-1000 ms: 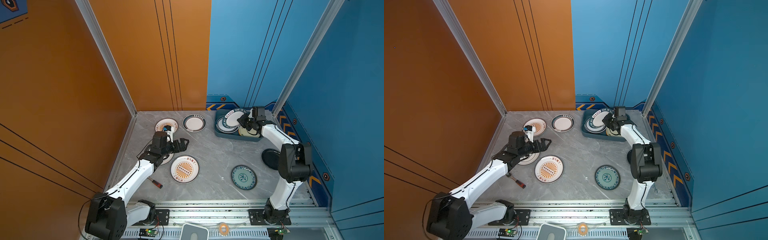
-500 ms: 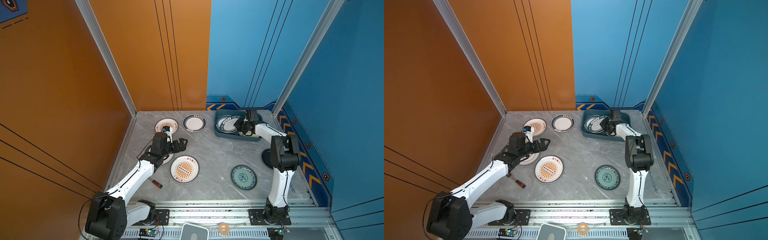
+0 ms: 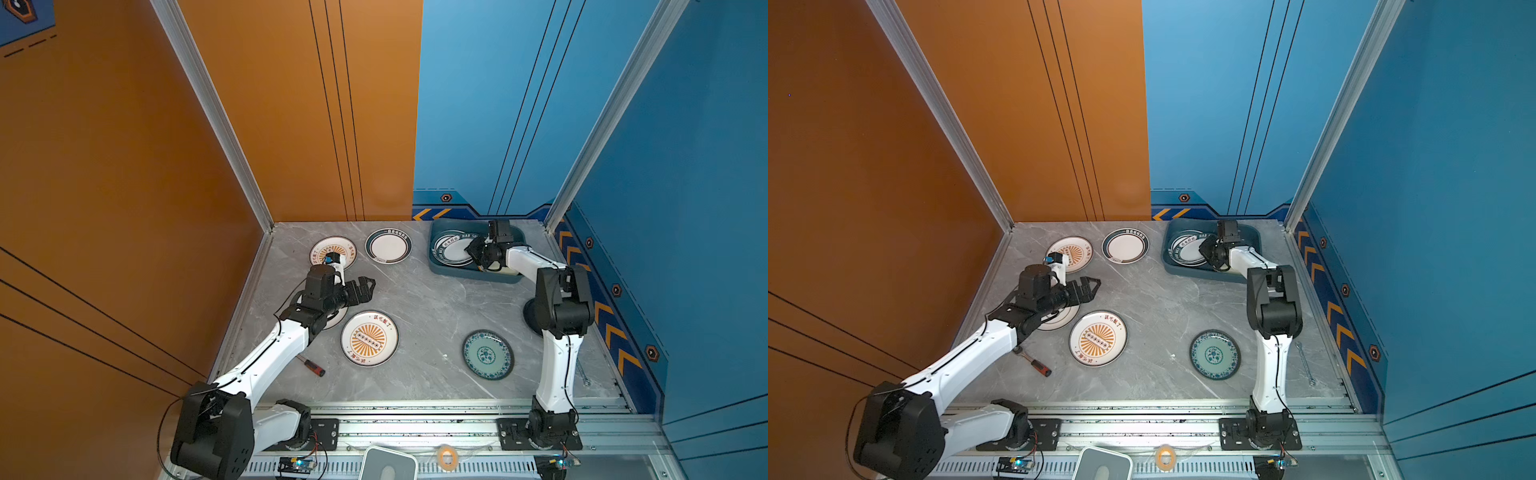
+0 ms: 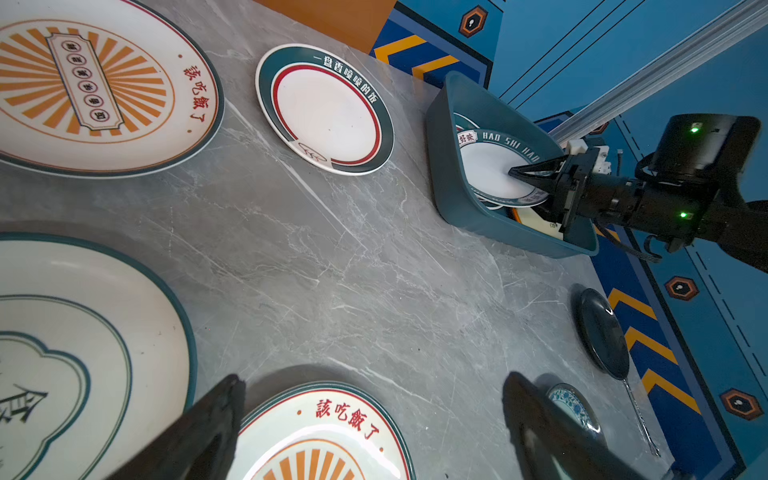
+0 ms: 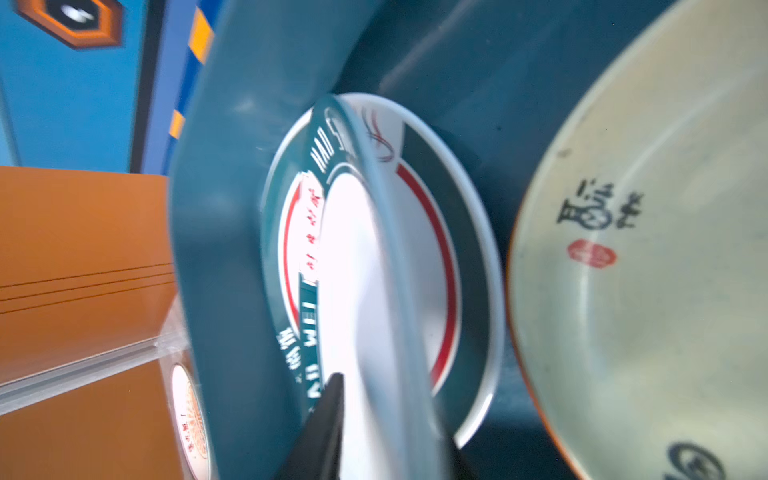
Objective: Place the plates into the plastic bin on the countertop
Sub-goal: 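Carry the HAO SHI HAO WEI plate with the right gripper into the teal bin, then release the plate and move the right gripper toward the sunburst plate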
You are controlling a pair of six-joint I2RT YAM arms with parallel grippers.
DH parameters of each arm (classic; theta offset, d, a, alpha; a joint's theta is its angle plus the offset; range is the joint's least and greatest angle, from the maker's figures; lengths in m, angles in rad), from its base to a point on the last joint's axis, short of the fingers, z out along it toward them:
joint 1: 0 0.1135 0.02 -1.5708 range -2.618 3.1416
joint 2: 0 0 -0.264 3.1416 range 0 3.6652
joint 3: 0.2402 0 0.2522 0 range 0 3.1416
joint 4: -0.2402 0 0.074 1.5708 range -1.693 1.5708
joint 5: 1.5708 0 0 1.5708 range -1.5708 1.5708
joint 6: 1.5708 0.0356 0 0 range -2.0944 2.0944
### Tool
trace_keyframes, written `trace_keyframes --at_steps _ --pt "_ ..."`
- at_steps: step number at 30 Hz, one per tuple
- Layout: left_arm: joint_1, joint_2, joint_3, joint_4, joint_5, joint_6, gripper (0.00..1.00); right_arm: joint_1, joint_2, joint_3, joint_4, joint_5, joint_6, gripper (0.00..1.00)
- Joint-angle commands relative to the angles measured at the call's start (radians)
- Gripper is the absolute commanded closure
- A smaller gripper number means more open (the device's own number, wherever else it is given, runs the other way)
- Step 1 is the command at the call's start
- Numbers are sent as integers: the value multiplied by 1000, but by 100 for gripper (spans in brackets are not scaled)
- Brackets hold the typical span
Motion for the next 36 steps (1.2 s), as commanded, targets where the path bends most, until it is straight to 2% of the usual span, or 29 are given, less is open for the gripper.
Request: trace_keyframes --at_steps 1,6,13,24,27,29,32,36 --pt "2 10 4 -15 9 10 2 -3 22 40 -59 38 -30 60" --pt "-2 25 10 -17 14 10 2 7 21 93 -177 111 -111 58" --pt "-4 20 12 -21 12 12 2 13 1 124 -254 171 -183 57" --pt "-10 23 16 -29 11 16 2 41 -52 282 -474 339 -353 52" --pt "-14 16 16 -39 -1 21 2 50 -88 277 -495 397 -392 52" --pt "-22 5 16 -57 -29 33 2 59 -177 248 -494 420 -420 52" --pt "-38 -18 11 -84 -76 52 2 79 -323 132 -436 355 -468 52" --pt "-42 -33 -6 -92 -100 56 2 89 -490 -27 -380 -12 -466 51"
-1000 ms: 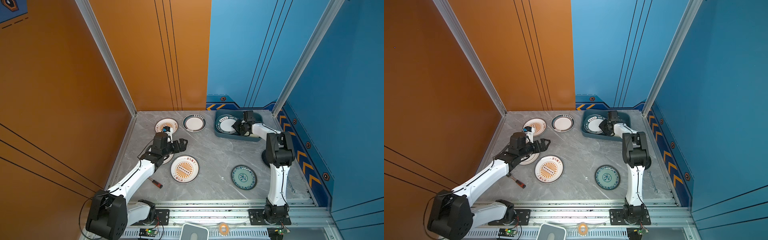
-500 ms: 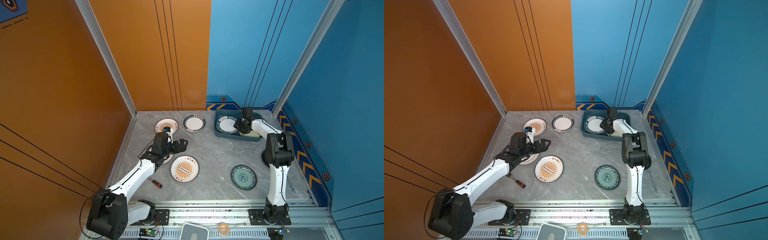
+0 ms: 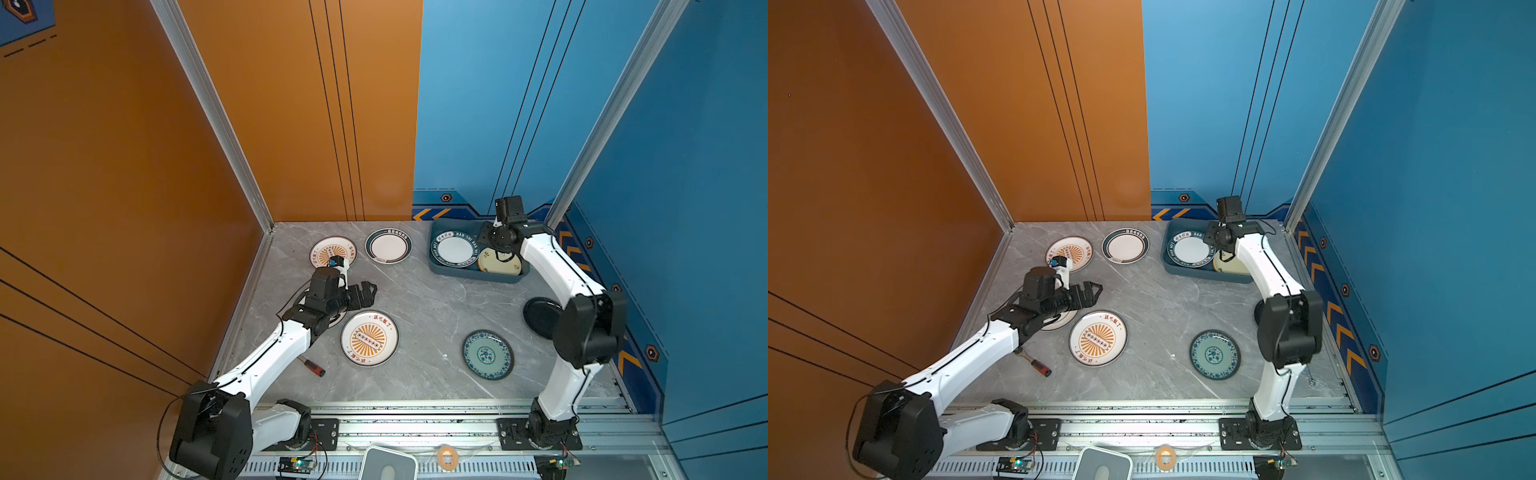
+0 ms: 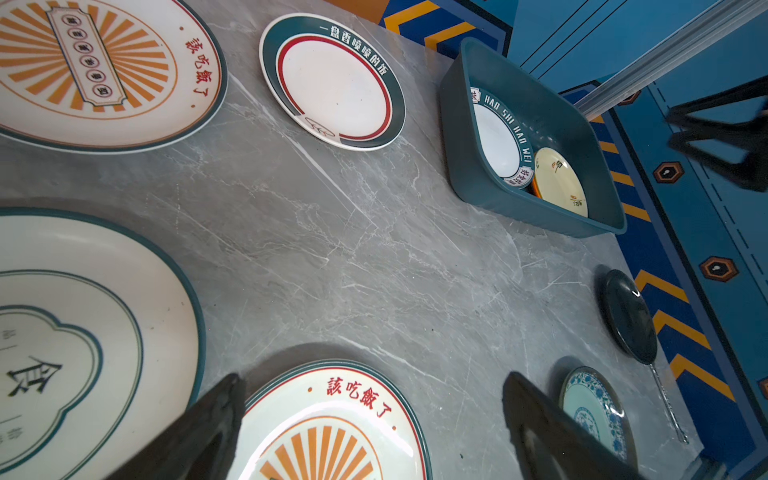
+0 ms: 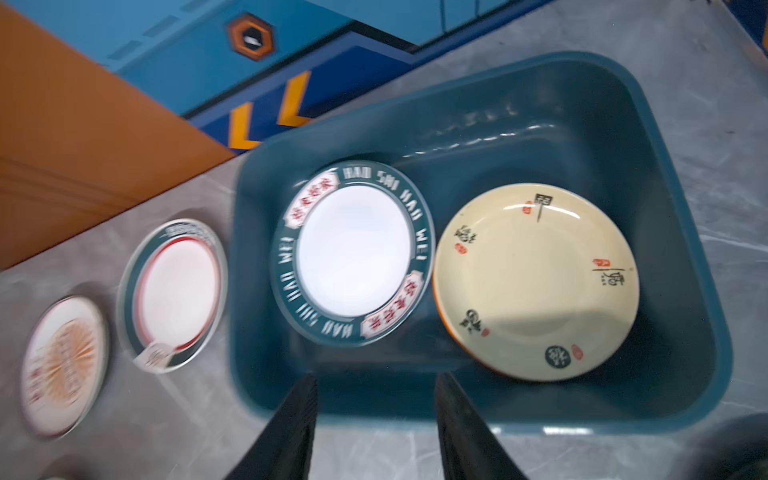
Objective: Place the plates into the plastic bin on the countertop
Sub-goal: 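Release the plate and move the right gripper toward the sunburst plate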
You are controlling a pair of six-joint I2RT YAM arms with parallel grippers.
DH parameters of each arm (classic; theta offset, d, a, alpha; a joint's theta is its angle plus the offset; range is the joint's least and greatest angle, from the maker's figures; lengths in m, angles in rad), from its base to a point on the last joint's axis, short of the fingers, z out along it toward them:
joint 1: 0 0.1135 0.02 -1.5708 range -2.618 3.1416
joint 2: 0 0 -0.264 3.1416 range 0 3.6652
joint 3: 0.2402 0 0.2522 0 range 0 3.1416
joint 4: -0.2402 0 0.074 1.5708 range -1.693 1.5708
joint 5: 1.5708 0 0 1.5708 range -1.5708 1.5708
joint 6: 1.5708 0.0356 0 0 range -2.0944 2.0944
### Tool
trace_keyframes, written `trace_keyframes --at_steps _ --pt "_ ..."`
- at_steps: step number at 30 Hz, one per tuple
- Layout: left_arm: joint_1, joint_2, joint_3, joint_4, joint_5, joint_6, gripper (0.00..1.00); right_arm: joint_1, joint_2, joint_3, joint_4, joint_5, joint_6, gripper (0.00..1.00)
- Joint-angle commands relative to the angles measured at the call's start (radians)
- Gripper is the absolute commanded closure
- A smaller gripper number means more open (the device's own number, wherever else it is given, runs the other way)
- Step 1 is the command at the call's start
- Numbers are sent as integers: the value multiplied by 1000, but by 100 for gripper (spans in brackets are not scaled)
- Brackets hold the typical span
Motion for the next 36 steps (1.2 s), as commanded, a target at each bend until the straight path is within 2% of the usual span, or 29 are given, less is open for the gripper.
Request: trace_keyframes --at_steps 1,4,7,12,16,22,27,36 --pt "0 -25 -11 -29 -52 23 2 24 -108 -130 25 -348 -34 51" --pt "14 -28 -25 -20 -59 10 2 107 -186 -272 39 -504 -29 51" --pt "31 -36 -34 -9 -54 -1 2 235 -278 -466 143 -505 34 51" --pt "45 -58 -40 -4 -58 -8 2 403 -408 -740 369 -403 223 51" --pt "51 -59 -42 2 -57 -12 2 503 -463 -856 477 -300 333 51" --pt "54 -57 -52 9 -48 -20 2 591 -387 -930 641 -278 426 51" --pt "58 -64 -56 5 -40 -24 2 623 -277 -933 765 -291 465 52" --pt "67 -80 -64 0 -37 -26 2 655 -123 -909 874 -303 499 52"
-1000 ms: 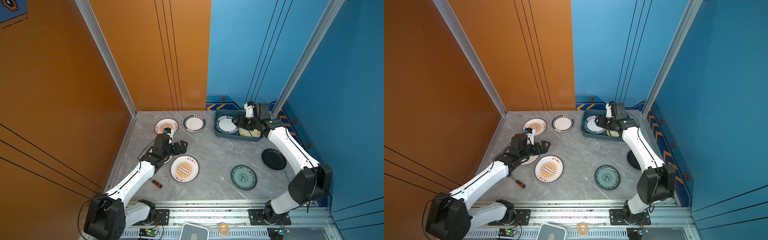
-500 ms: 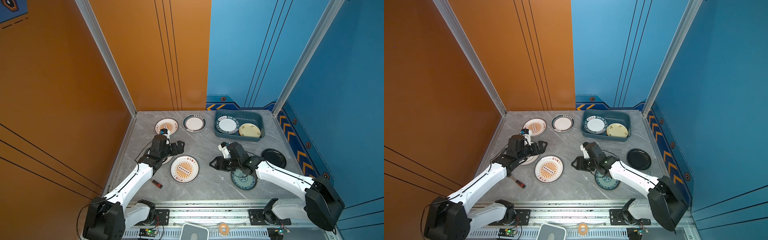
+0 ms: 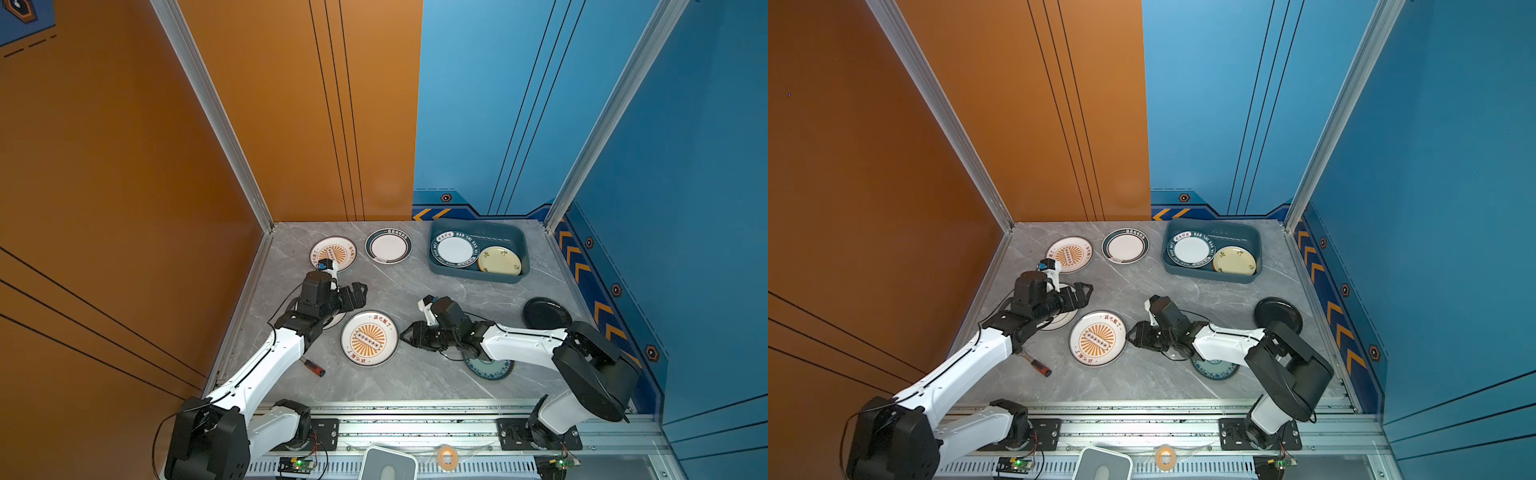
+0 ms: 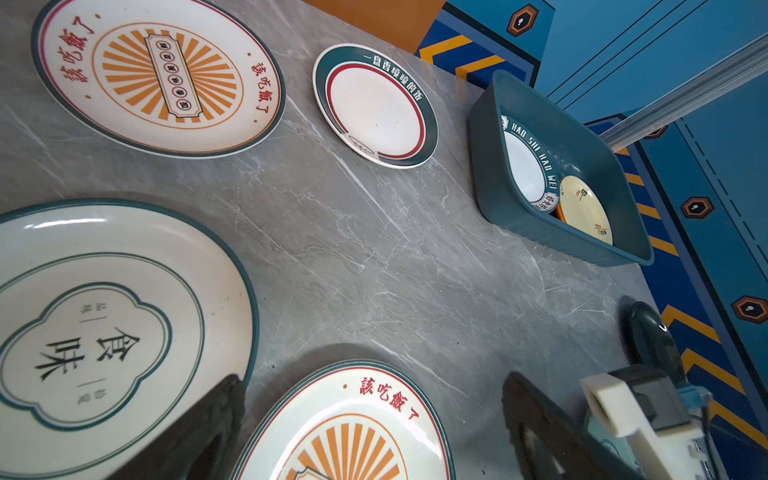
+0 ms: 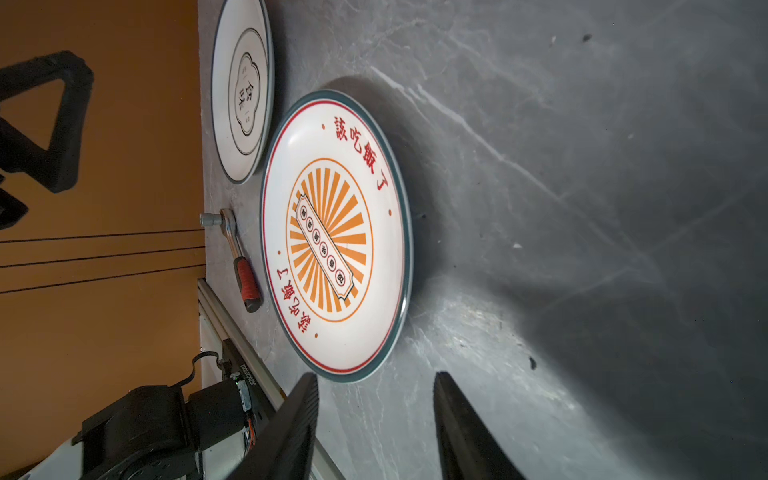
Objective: Place the plates into the plastic bin on the countertop
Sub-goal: 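Grasp the orange sunburst plate's edge with the right gripper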
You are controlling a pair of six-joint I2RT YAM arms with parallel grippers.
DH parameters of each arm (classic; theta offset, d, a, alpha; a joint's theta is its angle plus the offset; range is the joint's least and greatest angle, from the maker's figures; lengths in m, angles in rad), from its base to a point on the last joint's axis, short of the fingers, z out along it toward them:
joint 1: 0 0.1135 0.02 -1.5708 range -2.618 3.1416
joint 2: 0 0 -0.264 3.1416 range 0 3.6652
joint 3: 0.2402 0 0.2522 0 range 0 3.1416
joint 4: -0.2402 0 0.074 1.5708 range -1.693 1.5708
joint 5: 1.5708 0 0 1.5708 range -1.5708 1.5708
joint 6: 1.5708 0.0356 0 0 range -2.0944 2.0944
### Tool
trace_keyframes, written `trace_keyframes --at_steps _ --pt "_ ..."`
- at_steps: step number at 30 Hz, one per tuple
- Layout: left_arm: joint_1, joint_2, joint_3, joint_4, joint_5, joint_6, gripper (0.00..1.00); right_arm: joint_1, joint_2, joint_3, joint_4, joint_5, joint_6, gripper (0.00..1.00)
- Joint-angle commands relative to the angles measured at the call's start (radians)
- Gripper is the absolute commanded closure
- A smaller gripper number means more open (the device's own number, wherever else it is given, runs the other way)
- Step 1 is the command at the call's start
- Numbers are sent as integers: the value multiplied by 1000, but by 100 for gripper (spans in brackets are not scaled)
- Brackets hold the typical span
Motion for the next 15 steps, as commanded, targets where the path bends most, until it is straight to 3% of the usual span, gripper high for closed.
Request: trace_keyframes --at_steps 1,15 --pt "10 -15 -13 -3 4 -7 2 11 51 12 86 10 36 52" --pt "16 -10 -9 1 13 -7 2 39 231 38 260 -23 122 53"
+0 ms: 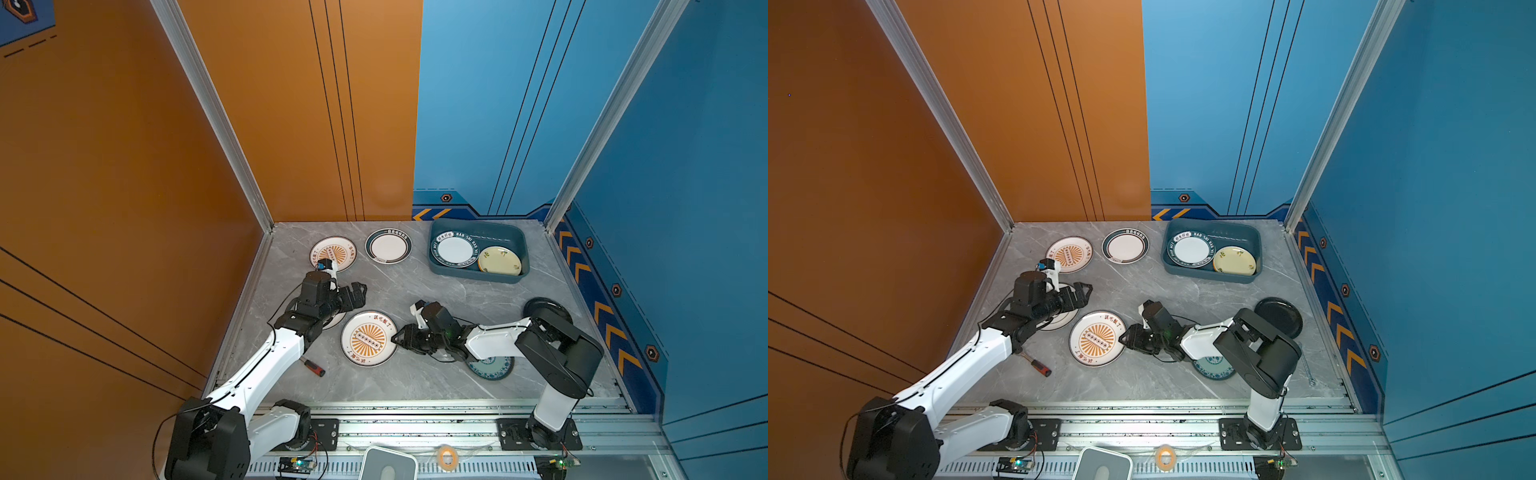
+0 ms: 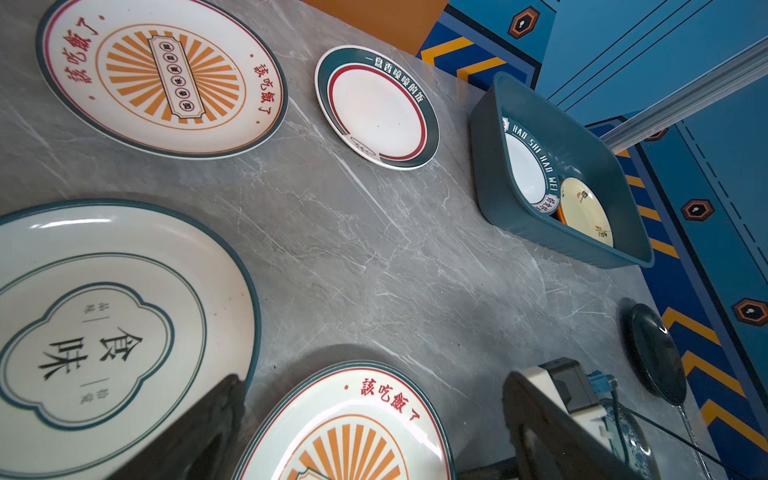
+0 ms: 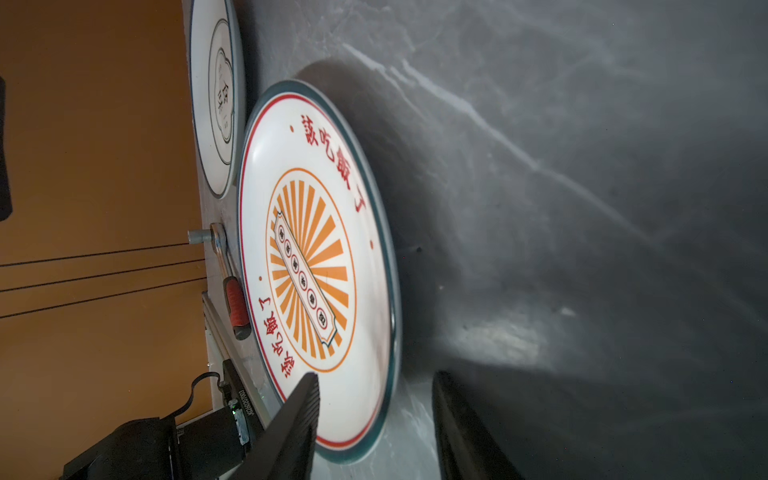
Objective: Place the plates into the plastic bin on the countertop
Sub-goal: 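Grasp the orange sunburst plate's edge with the right gripper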
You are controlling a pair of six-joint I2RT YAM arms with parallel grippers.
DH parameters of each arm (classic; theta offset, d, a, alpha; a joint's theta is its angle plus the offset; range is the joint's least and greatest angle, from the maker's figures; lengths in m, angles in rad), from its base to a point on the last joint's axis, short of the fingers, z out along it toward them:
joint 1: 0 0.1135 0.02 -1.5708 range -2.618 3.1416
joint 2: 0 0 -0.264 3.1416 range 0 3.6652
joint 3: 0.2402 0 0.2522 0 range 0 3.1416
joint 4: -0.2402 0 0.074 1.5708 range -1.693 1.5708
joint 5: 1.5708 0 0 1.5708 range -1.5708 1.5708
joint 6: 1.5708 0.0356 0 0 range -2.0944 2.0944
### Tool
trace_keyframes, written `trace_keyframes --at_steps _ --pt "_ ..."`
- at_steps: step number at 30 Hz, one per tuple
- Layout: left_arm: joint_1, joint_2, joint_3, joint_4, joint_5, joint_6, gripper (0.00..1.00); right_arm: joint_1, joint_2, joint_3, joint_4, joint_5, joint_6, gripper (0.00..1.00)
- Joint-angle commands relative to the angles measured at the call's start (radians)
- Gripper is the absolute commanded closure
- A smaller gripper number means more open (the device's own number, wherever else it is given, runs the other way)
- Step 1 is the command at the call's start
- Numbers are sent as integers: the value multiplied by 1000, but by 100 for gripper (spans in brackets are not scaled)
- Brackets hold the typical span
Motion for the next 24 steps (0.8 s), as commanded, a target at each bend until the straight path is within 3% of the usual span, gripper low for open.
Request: trace_keyframes --at_steps 1,8,16,24 --pt "12 -10 -8 1 14 -8 2 10 50 23 54 -14 39 53" --pt "16 -11 -11 1 19 -8 2 11 98 33 97 -9 67 62" --pt "20 -5 -12 7 26 -7 2 4 161 34 199 -10 122 88" --pt "16 3 -21 27 50 -2 2 -30 122 17 192 -15 122 100"
